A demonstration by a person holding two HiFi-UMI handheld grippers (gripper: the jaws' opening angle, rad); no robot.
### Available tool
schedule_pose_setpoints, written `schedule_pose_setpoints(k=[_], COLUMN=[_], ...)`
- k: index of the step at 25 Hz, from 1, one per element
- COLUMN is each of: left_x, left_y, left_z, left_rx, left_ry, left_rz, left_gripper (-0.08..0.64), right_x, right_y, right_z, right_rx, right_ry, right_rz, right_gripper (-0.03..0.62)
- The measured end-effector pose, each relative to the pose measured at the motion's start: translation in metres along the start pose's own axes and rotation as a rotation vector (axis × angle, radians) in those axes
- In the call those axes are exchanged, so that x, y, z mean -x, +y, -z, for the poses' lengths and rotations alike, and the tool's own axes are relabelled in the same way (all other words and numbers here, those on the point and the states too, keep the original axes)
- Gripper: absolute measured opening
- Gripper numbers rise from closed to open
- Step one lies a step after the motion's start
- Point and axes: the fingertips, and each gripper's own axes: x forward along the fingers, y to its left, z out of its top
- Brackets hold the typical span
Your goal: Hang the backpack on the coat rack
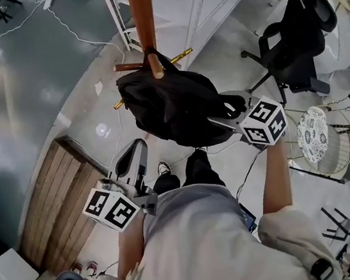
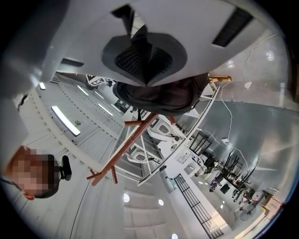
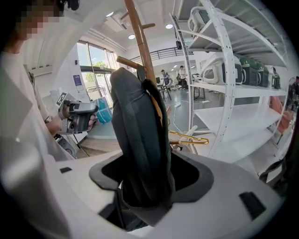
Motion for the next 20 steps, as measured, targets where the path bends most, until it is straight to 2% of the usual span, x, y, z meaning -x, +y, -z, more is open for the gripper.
schedule_pose_setpoints(k=[5,14,20], left_x=[0.002,0.008,0.010], left_y=[0.000,-0.002,-0.008], left_z=[0.004,0.008,0.018], left_rx=[-0.002,-0.013,-0.037], left_ry=[0.012,0.033,0.077], left_rz=[0.009,0.030,0.077], left_gripper=[0.006,0.006,0.006], right_x=[0.009,0.023,0.030], right_y=[0.003,0.012,0.017], right_z=[0.002,0.003,0.009], right_rx=[-0.017,-0.109,-0.241], right_ry=[-0.018,-0.094,-0.149], right_rz=[0.034,0.100,0.115], right_gripper=[0.271,0.270,0.268])
